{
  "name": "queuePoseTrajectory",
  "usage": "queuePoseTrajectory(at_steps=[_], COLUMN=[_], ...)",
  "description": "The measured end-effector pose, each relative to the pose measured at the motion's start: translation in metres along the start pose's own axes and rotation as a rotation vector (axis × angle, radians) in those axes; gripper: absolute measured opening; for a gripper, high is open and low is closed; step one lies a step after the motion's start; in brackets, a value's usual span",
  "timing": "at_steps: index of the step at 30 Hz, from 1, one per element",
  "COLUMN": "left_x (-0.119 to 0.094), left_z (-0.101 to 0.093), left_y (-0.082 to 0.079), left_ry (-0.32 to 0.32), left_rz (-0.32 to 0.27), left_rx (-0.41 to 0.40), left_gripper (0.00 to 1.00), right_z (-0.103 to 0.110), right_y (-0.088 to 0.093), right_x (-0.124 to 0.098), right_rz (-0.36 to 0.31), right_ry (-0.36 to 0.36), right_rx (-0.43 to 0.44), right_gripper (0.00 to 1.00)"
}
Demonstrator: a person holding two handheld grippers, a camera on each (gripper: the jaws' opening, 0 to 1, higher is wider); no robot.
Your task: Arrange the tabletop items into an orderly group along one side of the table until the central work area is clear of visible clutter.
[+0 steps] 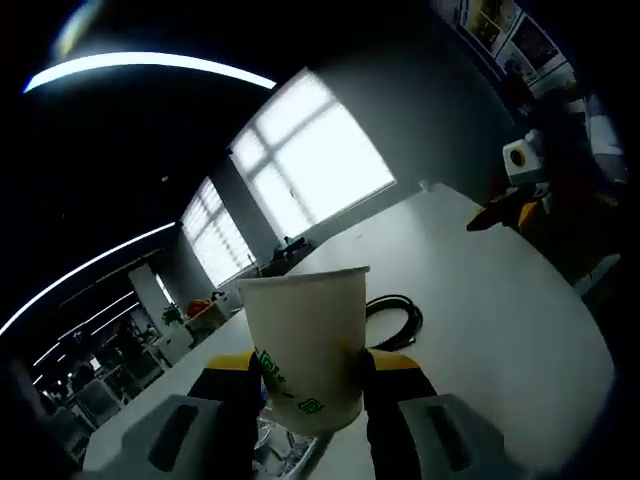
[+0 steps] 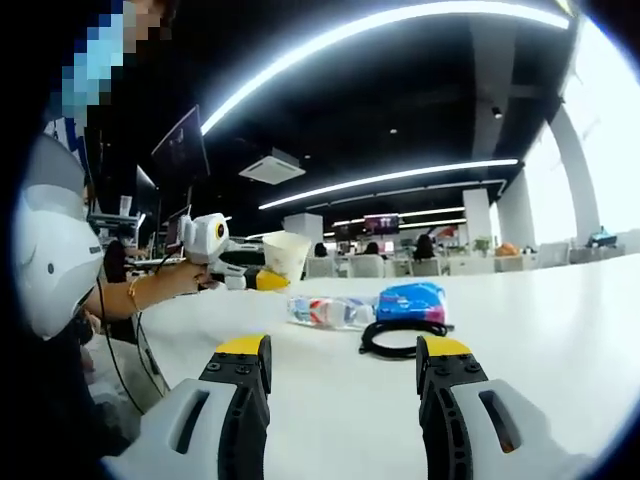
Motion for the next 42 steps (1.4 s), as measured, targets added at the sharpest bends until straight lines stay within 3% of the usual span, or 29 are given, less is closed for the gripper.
queuePoseTrajectory(at_steps=[6, 13, 28, 31, 36, 37, 42], left_x=[-0.004, -0.016, -0.026, -0.031, -0.035, -0.037, -0.038], left_z=[0.007, 0.025, 0.035, 0.042, 0.055, 0.057, 0.058], left_y=[0.006, 0.025, 0.037, 0.043, 0.068, 0.071, 0.075], left_ry=[-0.042, -0.142, -0.207, -0.247, -0.303, -0.33, -0.342], left_rz=[0.0, 0.033, 0.062, 0.033, 0.081, 0.083, 0.084], left_rx=[-0.033, -0.092, -0.085, -0.119, -0.187, -0.186, -0.183], left_gripper=[0.39, 0.39, 0.39, 0.39, 0.39, 0.39, 0.39], right_z=[0.001, 0.003, 0.007, 0.009, 0.012, 0.011, 0.01], right_y=[0.001, 0.001, 0.002, 0.003, 0.002, 0.003, 0.002], right_x=[0.001, 0.003, 0.005, 0.006, 0.007, 0.007, 0.006], right_rz=[0.003, 0.005, 0.017, 0.025, 0.028, 0.033, 0.035], right_ry=[-0.002, -0.007, -0.021, -0.024, -0.031, -0.032, -0.024], right_rx=[0.0, -0.002, -0.008, -0.02, -0.027, -0.032, -0.043], right_gripper=[0.56, 0.56, 0.56, 0.56, 0.56, 0.56, 0.56])
Point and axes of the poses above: the point that each gripper's makers call its tool centre point, and the gripper's own axes: x roughly forward along the fingers, z roughly to its left, y roughly out of its underside, the point moved 4 cm from there along -x, roughly backward along the fingers, and after that the axes turned 12 degrees about x, right-handed, at the moved point
